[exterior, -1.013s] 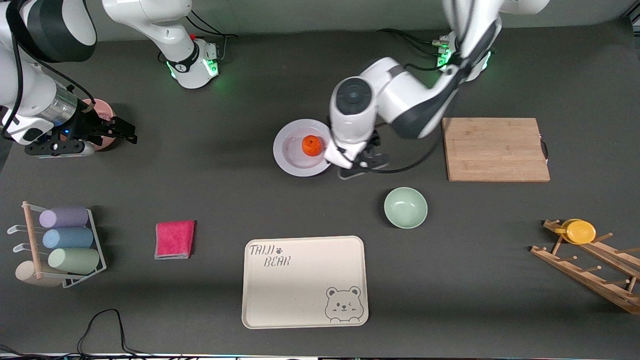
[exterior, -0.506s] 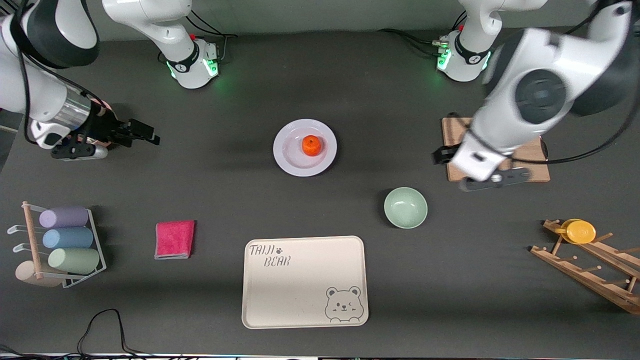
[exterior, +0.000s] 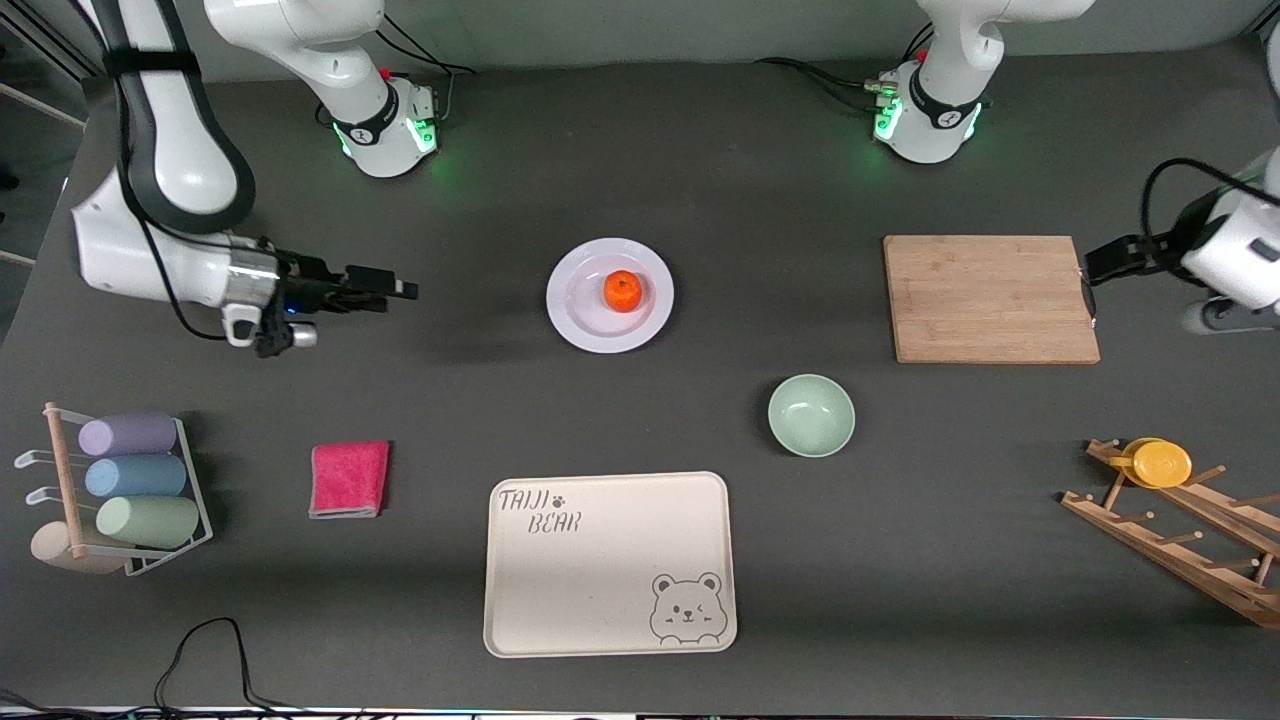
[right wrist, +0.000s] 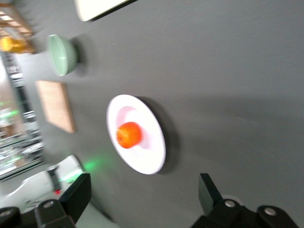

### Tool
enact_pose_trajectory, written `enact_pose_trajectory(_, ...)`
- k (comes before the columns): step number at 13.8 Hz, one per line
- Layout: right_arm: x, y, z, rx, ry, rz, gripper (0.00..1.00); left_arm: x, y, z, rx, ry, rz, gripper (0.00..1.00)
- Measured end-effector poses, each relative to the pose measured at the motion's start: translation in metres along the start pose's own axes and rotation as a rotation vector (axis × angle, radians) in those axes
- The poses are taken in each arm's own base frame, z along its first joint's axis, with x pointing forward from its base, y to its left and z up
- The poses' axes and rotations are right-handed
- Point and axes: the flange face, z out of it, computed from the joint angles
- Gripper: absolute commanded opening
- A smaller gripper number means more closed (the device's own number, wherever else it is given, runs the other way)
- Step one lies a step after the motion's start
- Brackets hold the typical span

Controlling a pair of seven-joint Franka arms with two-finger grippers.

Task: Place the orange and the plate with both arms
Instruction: 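Withdraw the left gripper while the right gripper reaches the plate rim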

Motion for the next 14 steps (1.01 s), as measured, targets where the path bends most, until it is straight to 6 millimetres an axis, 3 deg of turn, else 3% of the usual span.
enact_pose_trajectory(2, 0.008, 0.031, 0.051, 0.089, -0.027, -0.011, 1.00, -0.009, -0.019, -0.011, 0.005, 0.018, -0.018, 1.00)
enact_pose_trajectory(5, 0.010, 0.032, 0.111, 0.121, -0.033, -0.021, 1.00, -0.012, -0.018, -0.007, 0.007, 0.009, -0.009, 1.00)
enact_pose_trajectory(8, -0.004, 0.031, 0.147, 0.166, -0.001, -0.066, 1.00, -0.013, -0.007, 0.008, -0.001, -0.032, 0.010, 1.00)
enact_pose_trajectory(14, -0.024, 0.060, 0.204, 0.203, 0.045, -0.126, 1.00, -0.013, 0.016, 0.023, 0.000, -0.066, 0.050, 1.00)
